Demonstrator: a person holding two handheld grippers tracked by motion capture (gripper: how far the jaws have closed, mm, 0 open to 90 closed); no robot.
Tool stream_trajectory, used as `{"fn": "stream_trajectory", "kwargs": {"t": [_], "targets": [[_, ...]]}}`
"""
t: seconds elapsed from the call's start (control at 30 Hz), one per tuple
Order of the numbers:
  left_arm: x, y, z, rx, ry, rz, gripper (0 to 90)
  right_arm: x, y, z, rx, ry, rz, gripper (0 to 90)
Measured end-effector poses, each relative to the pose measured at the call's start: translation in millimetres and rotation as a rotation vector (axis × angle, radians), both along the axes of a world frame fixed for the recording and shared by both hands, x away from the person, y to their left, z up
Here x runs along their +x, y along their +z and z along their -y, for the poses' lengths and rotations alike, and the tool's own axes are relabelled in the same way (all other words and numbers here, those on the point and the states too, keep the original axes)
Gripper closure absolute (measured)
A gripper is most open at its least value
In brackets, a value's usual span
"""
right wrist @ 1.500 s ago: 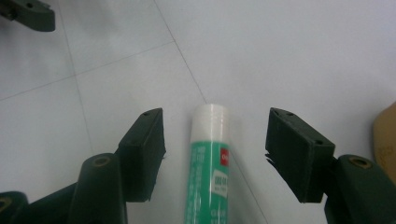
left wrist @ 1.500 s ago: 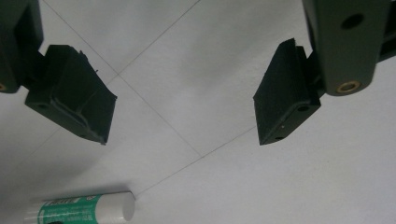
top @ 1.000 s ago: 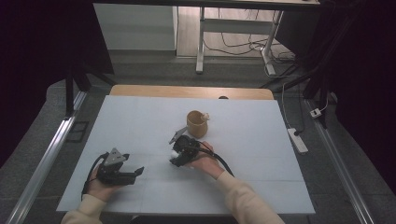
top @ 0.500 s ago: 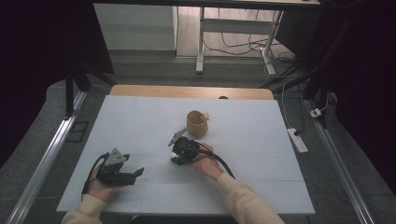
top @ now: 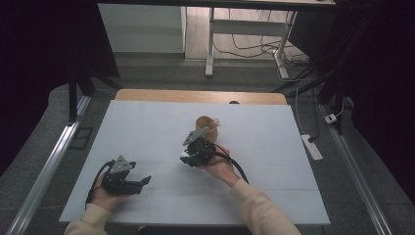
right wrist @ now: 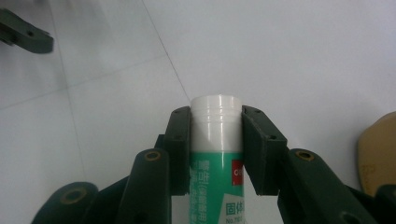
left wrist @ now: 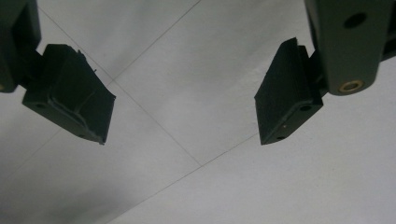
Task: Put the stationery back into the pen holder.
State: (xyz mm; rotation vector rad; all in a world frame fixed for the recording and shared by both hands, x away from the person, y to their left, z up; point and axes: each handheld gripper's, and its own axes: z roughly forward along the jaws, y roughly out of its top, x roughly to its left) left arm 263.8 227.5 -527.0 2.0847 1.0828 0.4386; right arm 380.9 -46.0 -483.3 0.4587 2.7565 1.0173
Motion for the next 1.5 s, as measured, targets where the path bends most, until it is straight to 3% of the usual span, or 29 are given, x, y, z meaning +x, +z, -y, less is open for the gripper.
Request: {"fn": "stream_trajectory", "kwargs": {"t": [0.33, 1.3, 1.5], "targets": [[0.0, 0.2, -0.6, -0.005, 0.004, 0.002, 19.0, -1.3, 19.1, 9.8, 0.089, -0.011, 0.023, 64.5], [0.1, 0.9, 0.1, -0.004, -0.003, 0.007, 19.1, -5.4, 71.5, 46.2, 0.293, -0.061, 0.180, 64.5], [0.6, 1.7, 0.2, -0.008, -0.011, 0.011, 19.2, 1.9, 85.1, 61.8, 0.361, -0.119, 0.191, 64.5]]}}
